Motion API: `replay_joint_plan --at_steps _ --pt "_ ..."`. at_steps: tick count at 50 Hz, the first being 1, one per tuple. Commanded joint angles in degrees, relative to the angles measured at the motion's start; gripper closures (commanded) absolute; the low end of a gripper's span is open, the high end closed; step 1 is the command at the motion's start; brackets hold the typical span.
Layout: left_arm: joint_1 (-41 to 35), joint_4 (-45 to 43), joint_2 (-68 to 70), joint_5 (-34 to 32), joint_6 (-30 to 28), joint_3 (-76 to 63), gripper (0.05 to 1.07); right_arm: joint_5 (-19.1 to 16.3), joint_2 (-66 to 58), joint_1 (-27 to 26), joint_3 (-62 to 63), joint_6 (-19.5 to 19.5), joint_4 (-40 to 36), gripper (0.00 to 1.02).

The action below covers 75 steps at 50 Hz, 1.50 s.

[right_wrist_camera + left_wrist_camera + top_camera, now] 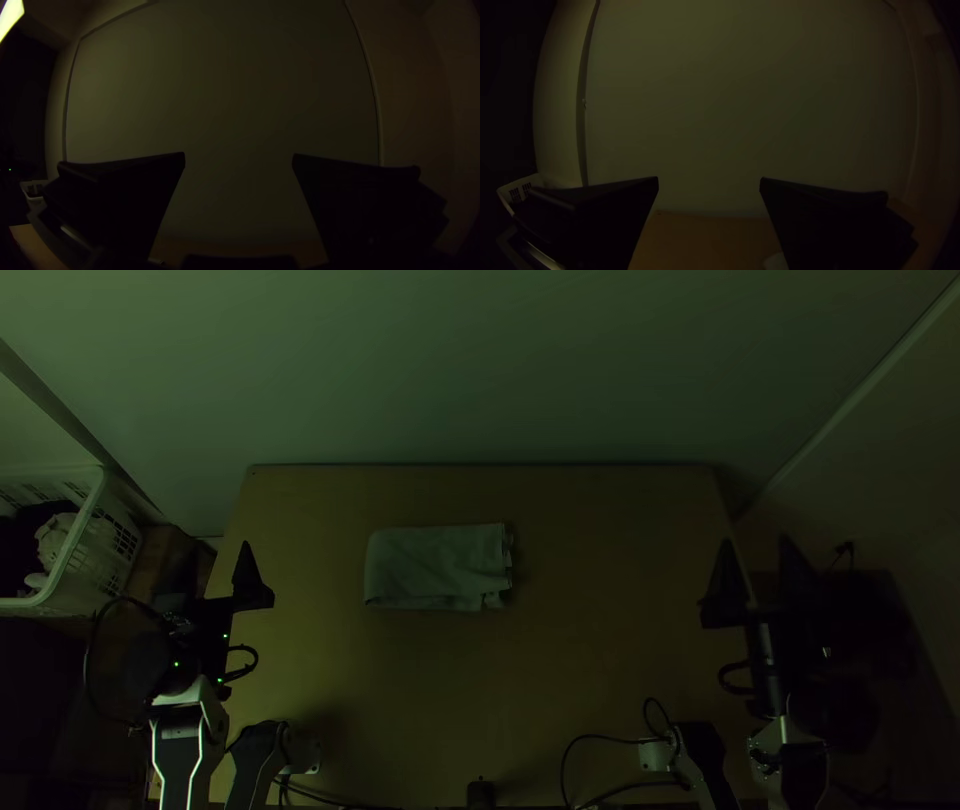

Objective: Fold the t-shirt

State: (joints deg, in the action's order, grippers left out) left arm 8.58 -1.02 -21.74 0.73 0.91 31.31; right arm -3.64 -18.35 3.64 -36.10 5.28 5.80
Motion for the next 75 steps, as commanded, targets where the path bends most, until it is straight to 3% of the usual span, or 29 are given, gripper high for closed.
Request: replay_joint_plan --at_steps 1,24,32,47,53,75 --pt "0.47 -2.85 5.04 1.11 0.94 -6.44 0.10 0.30 3.76 0.40 5.16 -0.80 3.34 0.04" --pt "0.47 -11.46 20.59 1.73 1.20 -28.06 0.10 0.39 10.61 -0.39 26.17 -0.01 12.92 0.04" --pt "0.91 -13.49 21.91 1.73 0.41 -31.13 0.10 0.39 18.79 0.58 35.31 -0.27 13.53 0.04" --pt "-1.20 -2.06 21.91 1.64 1.99 -31.49 0.10 1.00 18.44 -0.56 35.83 5.44 -5.63 0.04" --pt "-0.41 0.75 21.82 1.47 1.11 -31.22 0.10 3.90 18.44 -0.83 35.57 4.65 -6.68 0.04" --pt "0.03 0.84 21.82 0.94 1.11 -31.13 0.10 3.90 18.44 -0.91 35.57 4.65 -6.51 0.04"
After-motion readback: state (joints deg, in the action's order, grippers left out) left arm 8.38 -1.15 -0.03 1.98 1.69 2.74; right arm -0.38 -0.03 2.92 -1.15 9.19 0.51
